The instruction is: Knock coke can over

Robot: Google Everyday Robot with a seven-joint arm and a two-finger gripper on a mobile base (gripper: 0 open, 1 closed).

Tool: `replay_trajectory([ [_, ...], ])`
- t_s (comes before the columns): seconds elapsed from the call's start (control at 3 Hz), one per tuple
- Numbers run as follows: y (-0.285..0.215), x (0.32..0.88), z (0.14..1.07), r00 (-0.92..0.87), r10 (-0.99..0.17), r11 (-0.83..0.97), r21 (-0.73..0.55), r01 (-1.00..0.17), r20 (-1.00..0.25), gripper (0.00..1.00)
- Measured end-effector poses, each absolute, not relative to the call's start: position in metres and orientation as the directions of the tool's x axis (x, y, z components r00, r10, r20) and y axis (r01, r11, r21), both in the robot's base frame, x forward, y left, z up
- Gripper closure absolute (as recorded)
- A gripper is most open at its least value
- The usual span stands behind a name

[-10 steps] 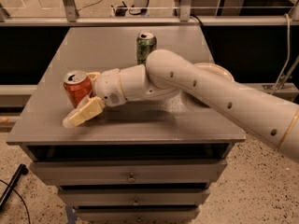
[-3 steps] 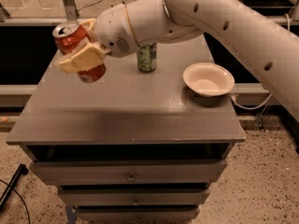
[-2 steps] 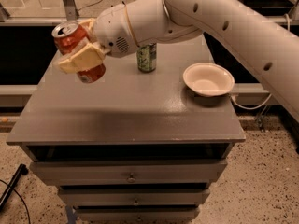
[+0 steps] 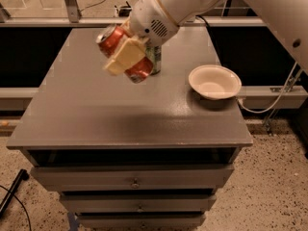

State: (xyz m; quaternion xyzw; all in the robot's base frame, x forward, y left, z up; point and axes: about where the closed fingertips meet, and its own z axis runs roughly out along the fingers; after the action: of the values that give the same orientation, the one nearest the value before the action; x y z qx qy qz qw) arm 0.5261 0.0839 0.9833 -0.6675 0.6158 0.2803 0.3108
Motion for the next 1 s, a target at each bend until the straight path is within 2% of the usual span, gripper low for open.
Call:
replay_trajectory([
  [0.33,0.047,0.539,0.964,0.004,-0.822,0.007,-0.017,-1.0,-0.57,1.0],
  [0.67,0.032,0.544,0.931,-0.018,-0.932,0.015,0.011,-1.0,-0.361,1.0],
  [1.0,0.026,0.547,0.902,-0.027,-0.983,0.032,-0.026,-0.999,-0.179,1.0],
])
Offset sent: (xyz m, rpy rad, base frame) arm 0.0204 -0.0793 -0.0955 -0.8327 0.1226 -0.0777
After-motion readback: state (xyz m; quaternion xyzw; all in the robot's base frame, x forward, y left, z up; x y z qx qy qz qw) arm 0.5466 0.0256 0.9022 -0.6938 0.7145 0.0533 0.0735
